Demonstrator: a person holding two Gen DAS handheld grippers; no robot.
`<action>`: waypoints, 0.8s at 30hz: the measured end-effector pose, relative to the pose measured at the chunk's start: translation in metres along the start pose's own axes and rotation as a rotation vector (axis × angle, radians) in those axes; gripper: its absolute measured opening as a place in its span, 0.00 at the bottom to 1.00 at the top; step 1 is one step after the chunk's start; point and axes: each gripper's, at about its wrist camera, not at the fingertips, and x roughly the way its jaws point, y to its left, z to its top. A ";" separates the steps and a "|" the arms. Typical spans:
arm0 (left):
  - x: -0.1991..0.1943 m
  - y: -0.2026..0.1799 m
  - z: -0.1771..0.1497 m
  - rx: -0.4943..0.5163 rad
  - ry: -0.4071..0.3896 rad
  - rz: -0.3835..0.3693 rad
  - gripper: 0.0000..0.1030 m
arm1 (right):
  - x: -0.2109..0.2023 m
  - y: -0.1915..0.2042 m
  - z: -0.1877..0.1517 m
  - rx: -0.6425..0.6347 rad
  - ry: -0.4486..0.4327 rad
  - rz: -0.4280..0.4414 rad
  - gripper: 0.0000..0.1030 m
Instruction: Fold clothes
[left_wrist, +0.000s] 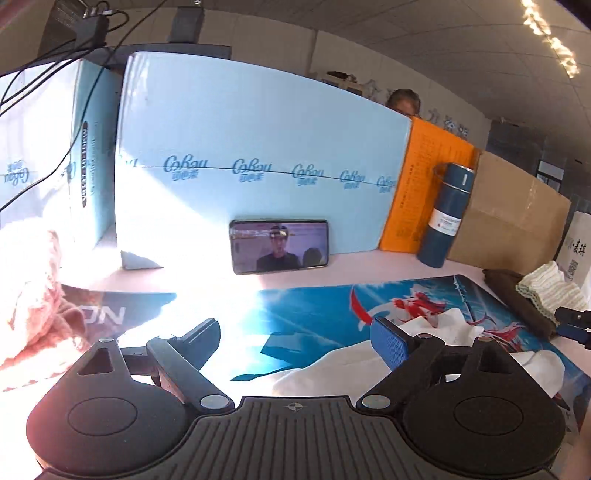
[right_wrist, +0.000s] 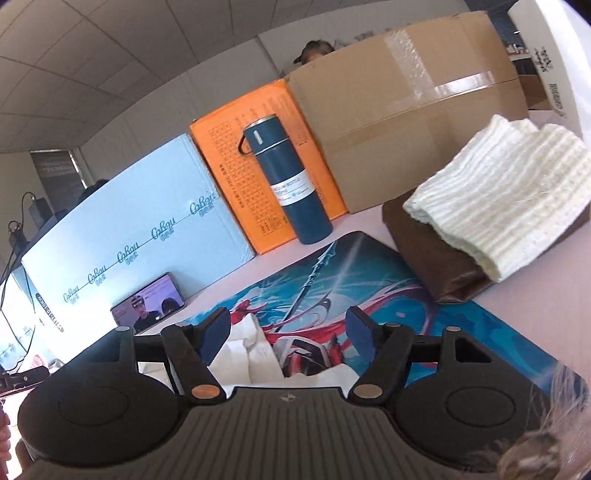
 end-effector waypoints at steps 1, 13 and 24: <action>-0.003 0.010 -0.003 -0.025 -0.002 0.022 0.88 | 0.013 0.005 0.005 -0.006 0.021 0.008 0.68; -0.001 0.068 -0.024 -0.065 0.095 0.137 0.88 | 0.149 0.052 -0.003 -0.241 0.306 -0.095 0.56; -0.016 0.012 -0.021 0.202 -0.069 0.090 0.88 | 0.139 0.057 0.001 -0.434 0.189 -0.202 0.05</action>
